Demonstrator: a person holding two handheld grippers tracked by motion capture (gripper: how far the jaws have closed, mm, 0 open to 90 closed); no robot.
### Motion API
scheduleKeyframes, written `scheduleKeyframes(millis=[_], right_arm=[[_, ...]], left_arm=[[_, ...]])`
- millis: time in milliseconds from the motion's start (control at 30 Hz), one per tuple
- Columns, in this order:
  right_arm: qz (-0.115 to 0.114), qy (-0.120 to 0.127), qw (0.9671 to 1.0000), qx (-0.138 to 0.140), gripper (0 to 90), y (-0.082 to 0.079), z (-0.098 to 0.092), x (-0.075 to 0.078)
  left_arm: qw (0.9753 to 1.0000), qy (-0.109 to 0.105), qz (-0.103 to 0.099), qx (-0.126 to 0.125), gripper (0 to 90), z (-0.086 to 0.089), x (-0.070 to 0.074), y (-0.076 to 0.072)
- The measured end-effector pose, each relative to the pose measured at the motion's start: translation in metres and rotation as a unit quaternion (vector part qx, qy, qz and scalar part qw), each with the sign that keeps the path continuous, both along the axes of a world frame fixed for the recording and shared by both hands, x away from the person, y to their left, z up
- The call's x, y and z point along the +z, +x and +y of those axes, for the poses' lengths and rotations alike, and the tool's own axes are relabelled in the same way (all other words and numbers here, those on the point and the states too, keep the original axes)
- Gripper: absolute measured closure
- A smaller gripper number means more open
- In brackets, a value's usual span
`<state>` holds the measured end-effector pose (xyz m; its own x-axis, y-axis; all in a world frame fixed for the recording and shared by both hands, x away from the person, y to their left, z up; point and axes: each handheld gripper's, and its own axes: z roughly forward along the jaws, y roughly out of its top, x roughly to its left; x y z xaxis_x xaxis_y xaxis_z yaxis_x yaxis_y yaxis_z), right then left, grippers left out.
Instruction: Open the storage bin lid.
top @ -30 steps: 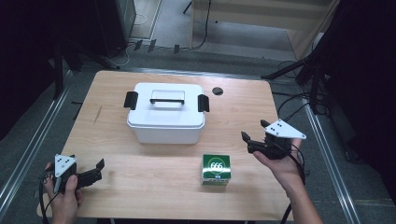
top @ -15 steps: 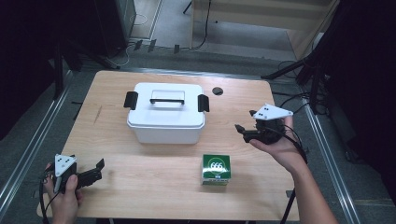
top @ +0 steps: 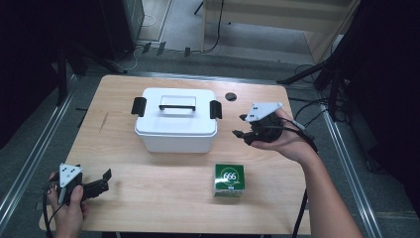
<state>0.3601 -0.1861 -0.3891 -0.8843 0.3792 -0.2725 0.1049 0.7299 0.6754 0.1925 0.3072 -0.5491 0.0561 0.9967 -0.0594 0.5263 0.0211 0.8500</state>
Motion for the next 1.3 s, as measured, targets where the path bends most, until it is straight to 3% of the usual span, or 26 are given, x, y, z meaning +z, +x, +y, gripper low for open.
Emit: scheduleKeyframes(millis=[100, 167, 267, 400, 467, 567, 733, 900, 1167, 1300], right_arm=[[0.009, -0.002, 0.9998, 0.016, 50.5, 0.007, 0.006, 0.004], [-0.008, -0.012, 0.9998, 0.014, 56.0, 0.010, 0.009, 0.009], [-0.008, -0.007, 0.9999, 0.009, 63.8, 0.016, 0.010, 0.018], [-0.001, -0.005, 0.9998, 0.020, 70.4, 0.024, 0.014, 0.030], [0.014, -0.011, 0.9992, 0.036, 71.1, 0.026, 0.018, 0.034], [0.041, -0.026, 0.9966, 0.067, 71.1, 0.031, 0.027, 0.037], [0.019, -0.043, 0.9963, 0.073, 64.7, 0.034, 0.043, 0.038], [0.017, -0.059, 0.9943, 0.087, 62.9, 0.038, 0.059, 0.036], [0.016, -0.063, 0.9919, 0.110, 63.0, 0.045, 0.079, 0.037], [0.021, -0.069, 0.9903, 0.118, 53.7, 0.047, 0.088, 0.038]], left_arm=[[1.0000, -0.002, -0.001, 0.001, 0.2, 0.000, 0.000, 0.000], [1.0000, -0.003, -0.001, 0.001, 0.2, 0.000, 0.000, 0.000], [1.0000, -0.003, 0.000, 0.000, 0.2, 0.001, 0.000, 0.000], [1.0000, -0.006, 0.001, -0.002, 0.2, 0.001, 0.000, 0.000], [1.0000, -0.007, 0.002, -0.003, 0.2, 0.002, 0.000, 0.000], [1.0000, -0.007, 0.002, -0.004, 0.2, 0.001, 0.000, 0.001], [0.9999, -0.009, 0.002, -0.005, 0.2, 0.002, 0.000, 0.001], [0.9999, -0.008, 0.004, -0.007, 0.2, 0.002, 0.000, 0.001], [0.9999, -0.011, 0.004, -0.009, 0.2, 0.002, 0.000, 0.001], [0.9999, -0.010, 0.004, -0.010, 0.2, 0.002, 0.000, 0.001]])
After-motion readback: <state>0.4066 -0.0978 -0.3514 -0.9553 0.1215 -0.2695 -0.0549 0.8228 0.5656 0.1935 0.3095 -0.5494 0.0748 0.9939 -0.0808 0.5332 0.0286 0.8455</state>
